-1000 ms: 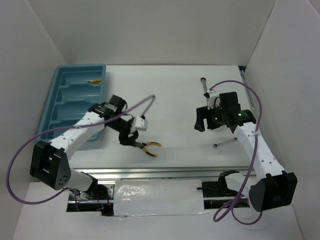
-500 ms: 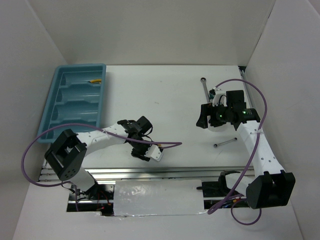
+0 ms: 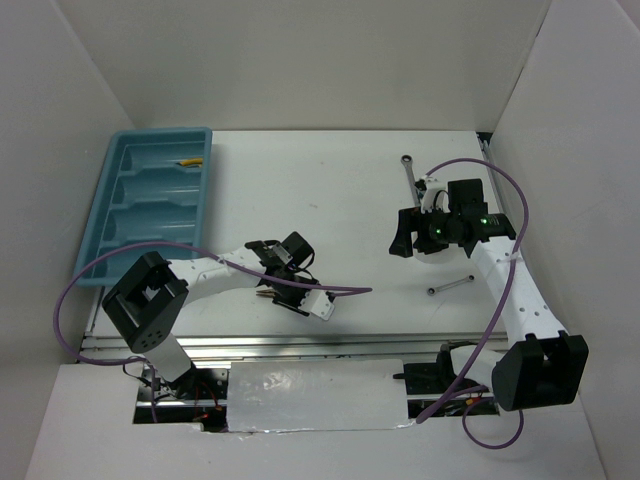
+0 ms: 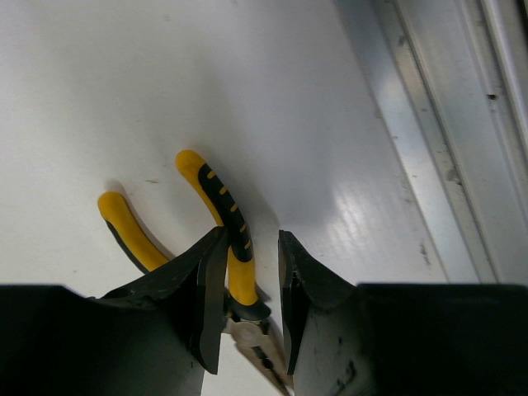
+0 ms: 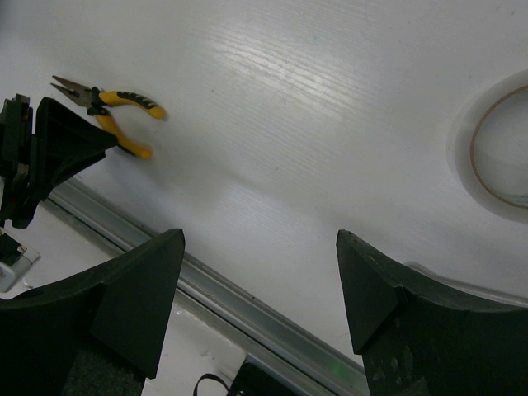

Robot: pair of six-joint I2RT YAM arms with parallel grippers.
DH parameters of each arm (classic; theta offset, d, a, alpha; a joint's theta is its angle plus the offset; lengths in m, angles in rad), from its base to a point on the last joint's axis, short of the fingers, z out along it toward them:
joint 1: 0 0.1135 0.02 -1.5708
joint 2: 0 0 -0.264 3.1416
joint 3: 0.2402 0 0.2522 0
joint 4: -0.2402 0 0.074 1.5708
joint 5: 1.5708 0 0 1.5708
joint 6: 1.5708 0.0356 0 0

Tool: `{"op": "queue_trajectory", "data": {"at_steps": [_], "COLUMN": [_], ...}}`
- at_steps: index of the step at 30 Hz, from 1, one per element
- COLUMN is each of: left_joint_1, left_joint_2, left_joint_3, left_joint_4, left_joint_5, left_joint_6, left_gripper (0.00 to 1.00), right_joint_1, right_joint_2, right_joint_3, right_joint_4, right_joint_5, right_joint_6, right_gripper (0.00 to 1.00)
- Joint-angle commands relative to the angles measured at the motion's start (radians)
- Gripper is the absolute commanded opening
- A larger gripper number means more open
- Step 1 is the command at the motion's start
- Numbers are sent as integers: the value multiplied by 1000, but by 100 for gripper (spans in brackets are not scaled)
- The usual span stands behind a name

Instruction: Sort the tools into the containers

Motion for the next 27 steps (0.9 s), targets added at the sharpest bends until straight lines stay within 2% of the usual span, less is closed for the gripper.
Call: {"op": "queue_trajectory", "data": {"at_steps": [1, 4, 9, 14, 17, 20, 24, 27], "left_joint_1": [-6, -14, -16, -14, -14, -14, -14, -17], "left_joint_2": [-4, -24, -34, -57, -70, -85, -111, -125], "left_joint_3": [-25, -71, -79, -73, -56, -48, -2, 44], "left_joint_4": [94, 134, 127, 137, 128, 140, 130, 116], "left_joint_5": [-44, -92, -110, -113, -110, -102, -84, -73], "left_joint_6": [0, -15, -53, -82, -95, -110, -188, -358], "left_gripper": [43, 41, 43, 48, 55, 57, 57, 57], "right_joint_1": [9, 12, 17, 23, 24, 24, 29, 32], "right_joint_2": [1, 4, 8, 7, 7, 10, 10, 10], "right_joint_3": [45, 43, 48, 46, 43, 42, 43, 45], "right_joint_4": [7, 6, 3, 0, 1, 0, -2, 0], "right_joint_5": [-14, -15, -17, -19, -18, -23, -23, -23], "right_joint_6": [-7, -8, -10, -11, -13, -14, -17, -16], "right_gripper": [82, 82, 82, 82, 82, 82, 82, 82]}}
